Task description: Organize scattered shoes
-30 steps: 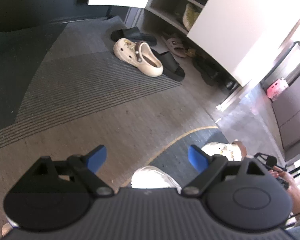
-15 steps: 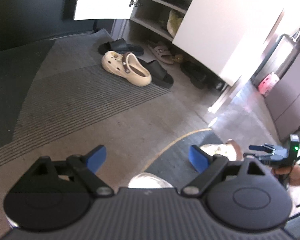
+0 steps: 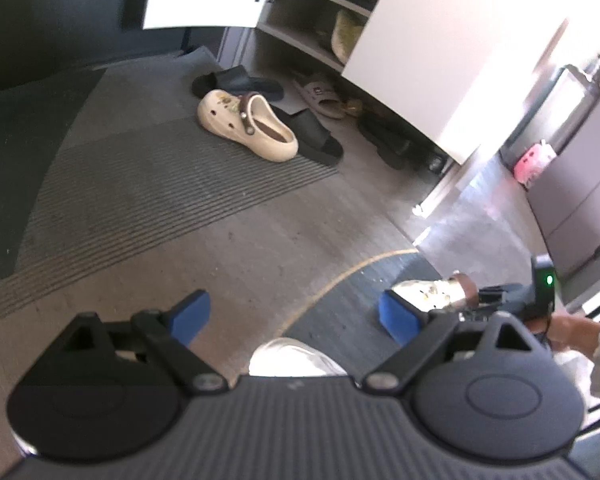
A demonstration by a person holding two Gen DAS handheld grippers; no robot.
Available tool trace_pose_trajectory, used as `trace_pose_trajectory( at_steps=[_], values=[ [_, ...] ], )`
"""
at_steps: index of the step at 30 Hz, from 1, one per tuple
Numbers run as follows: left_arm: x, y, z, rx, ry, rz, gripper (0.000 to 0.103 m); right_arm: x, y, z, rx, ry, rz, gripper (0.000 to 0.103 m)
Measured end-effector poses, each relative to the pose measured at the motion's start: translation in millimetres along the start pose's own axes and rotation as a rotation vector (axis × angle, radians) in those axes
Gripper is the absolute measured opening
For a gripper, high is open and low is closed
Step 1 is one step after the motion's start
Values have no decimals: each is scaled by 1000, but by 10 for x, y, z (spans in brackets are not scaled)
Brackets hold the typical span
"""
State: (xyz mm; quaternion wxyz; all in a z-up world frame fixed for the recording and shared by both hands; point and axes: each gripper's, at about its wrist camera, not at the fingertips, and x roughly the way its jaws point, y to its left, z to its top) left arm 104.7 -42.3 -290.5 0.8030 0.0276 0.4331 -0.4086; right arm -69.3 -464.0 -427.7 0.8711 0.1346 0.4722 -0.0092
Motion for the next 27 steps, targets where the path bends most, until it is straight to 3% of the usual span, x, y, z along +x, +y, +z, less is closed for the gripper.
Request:
trace_pose_trajectory(
  at_steps=[6,7,12,14,19,22,23,24,26,27],
  values=[
    [-16,-32,-36,21,-5,-7,94,-97,123,-111,198,-126,-19,21],
    [-19,-34,-43,24,-5,-8,94,-161,193,-170,260,-184,-41,21],
    [-31,-45,-76,38,-7,-11,94,-290,365,-305,320,-265,-70,21],
    [-28,-46,-76,37,-1,-1,94,-268,389,-322,329,-285,-77,21],
    [-120,-23,2,20,-9,42,94,-39,243,-515,496,-317,-149,25],
    [-220,17,60,-2,-14,84,94,15,261,-580,493,-326,-152,29],
    [-258,31,79,-12,-15,97,94,15,269,-580,503,-306,-148,37],
    [-280,41,94,-25,-15,109,94,15,276,-580,512,-285,-144,60],
    [-306,57,125,-51,-10,125,95,-112,371,-639,499,-320,-164,96],
    [-310,60,146,-61,-6,130,96,-172,410,-664,489,-336,-177,103]
  ],
)
